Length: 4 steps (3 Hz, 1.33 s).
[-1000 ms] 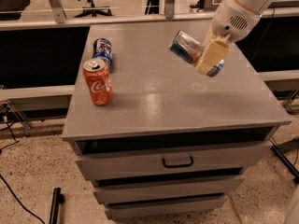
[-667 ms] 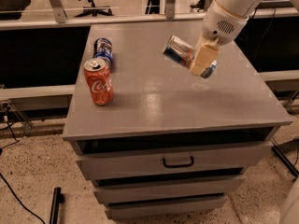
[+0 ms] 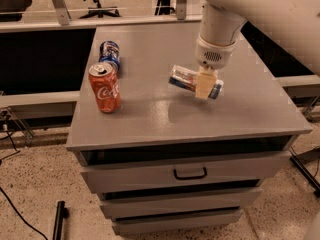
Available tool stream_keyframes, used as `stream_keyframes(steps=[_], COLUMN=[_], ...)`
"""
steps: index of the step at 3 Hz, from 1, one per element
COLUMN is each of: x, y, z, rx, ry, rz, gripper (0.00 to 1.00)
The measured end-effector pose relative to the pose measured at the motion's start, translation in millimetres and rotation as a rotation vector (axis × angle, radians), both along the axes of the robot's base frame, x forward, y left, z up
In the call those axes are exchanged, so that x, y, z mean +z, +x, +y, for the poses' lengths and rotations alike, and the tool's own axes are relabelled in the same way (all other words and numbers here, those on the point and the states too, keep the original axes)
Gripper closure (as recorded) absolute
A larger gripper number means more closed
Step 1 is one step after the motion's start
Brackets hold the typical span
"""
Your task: Knock redbull can over
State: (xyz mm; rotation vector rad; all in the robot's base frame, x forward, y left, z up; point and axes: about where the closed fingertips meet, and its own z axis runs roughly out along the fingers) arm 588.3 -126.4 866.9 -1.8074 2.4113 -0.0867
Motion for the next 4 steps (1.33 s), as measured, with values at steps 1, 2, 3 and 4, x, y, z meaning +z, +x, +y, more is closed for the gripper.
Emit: stream_keyframes(steps=[1,2,3,4], x=[-19.5,-20.8,-20.9,-21.1], y=[-1.8,-1.6,-1.2,-0.7], z=[-3.8,-4.5,-4.4,-4.2], rx=[-0.006,-0.007,-0.007,-0.006], ry=[-0.062,-0.065,-0.064,-0.062], rz=[0.015,0.013,0.010,0.006], gripper=[0.74,0.51,0.28,0.00])
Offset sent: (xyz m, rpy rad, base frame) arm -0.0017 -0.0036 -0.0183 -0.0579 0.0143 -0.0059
